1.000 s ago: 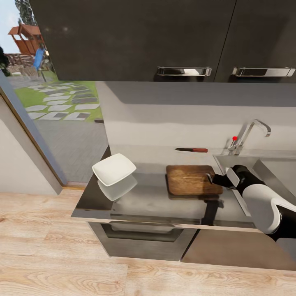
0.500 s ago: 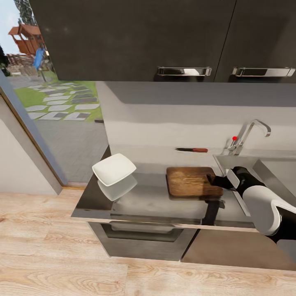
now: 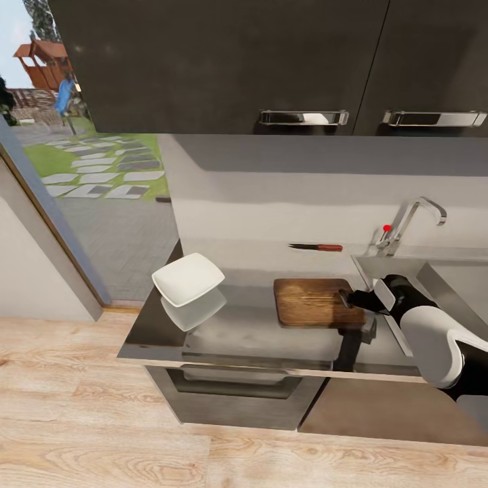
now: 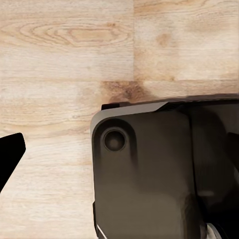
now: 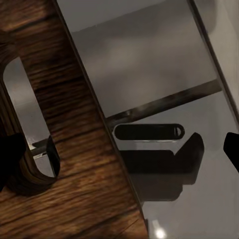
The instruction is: In the kitchen, take the Vidalia onion out of the sink, dice it on the chopping board with the paring knife, put the diced onion into the bowl on the countertop, then place both the paring knife and the chopping board into the sink.
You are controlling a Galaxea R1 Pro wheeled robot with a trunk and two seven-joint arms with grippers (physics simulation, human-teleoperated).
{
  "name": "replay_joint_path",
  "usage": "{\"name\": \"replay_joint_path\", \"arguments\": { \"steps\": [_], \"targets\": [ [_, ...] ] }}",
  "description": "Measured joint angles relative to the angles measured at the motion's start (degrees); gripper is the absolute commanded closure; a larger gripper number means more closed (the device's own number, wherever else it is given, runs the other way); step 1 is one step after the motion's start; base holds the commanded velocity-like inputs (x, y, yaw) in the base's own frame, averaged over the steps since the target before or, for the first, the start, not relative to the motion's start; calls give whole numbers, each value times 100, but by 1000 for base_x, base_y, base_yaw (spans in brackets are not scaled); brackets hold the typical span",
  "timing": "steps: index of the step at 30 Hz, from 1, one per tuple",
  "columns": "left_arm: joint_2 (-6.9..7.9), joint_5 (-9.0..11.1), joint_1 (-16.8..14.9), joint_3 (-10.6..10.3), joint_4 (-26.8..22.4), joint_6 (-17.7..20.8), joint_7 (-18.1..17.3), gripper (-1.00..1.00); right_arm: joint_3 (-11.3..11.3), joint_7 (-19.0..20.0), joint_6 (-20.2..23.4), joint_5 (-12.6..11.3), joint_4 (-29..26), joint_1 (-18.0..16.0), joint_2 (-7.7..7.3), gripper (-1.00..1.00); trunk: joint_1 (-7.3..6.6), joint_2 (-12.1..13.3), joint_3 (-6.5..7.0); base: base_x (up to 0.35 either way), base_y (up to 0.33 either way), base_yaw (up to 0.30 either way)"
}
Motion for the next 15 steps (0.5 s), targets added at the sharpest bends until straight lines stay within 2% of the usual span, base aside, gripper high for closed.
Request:
{"name": "replay_joint_path", "arguments": {
  "steps": [15],
  "targets": [
    [0, 0, 0, 0, 1, 1, 0, -100, -10, 26, -5, -28, -109, 0, 9, -100, 0, 0, 0, 0, 0, 0]
  ]
}}
